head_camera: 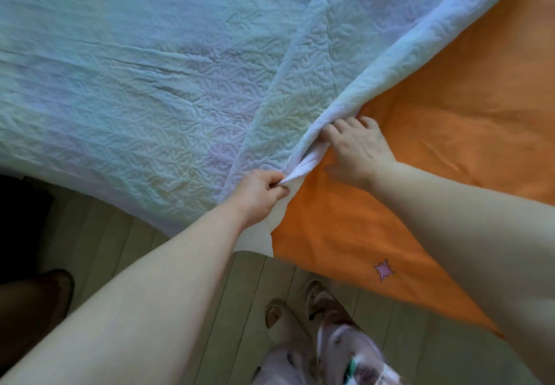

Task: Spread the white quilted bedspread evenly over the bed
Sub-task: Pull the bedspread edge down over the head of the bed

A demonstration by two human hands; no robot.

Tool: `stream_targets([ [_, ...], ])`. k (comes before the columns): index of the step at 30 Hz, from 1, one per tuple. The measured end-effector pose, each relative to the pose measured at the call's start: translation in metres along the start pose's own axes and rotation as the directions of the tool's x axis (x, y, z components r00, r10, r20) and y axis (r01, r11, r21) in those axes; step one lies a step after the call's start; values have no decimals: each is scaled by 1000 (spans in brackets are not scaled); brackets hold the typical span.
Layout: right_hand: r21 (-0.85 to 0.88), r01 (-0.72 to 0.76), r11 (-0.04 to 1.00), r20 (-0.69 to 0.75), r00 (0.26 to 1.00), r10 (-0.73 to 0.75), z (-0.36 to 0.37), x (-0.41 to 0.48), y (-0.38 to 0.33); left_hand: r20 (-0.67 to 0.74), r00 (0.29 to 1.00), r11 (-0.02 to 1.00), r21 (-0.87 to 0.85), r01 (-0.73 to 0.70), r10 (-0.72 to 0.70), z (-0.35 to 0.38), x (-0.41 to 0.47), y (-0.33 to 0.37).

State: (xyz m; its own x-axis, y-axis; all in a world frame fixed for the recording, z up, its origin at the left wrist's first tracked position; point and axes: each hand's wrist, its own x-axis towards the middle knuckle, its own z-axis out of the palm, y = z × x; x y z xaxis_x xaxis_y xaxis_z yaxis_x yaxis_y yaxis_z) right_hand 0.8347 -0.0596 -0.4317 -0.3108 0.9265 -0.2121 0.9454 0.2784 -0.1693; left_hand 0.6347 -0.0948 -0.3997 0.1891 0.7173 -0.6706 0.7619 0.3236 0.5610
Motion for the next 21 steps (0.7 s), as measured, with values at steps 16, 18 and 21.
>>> stream_targets([
  [16,-85,-84,993,60,994,89,-20,-148,-13,-51,981,868,477,-140,186,65,-81,19],
  [18,-85,-94,992,40,994,98,-23,-180,-20,-97,973,851,508,-133,210,77,-102,17],
  [21,-132,-148,980,17,988,151,-20,-209,-22,-88,972,838,528,-139,217,87,-119,15],
])
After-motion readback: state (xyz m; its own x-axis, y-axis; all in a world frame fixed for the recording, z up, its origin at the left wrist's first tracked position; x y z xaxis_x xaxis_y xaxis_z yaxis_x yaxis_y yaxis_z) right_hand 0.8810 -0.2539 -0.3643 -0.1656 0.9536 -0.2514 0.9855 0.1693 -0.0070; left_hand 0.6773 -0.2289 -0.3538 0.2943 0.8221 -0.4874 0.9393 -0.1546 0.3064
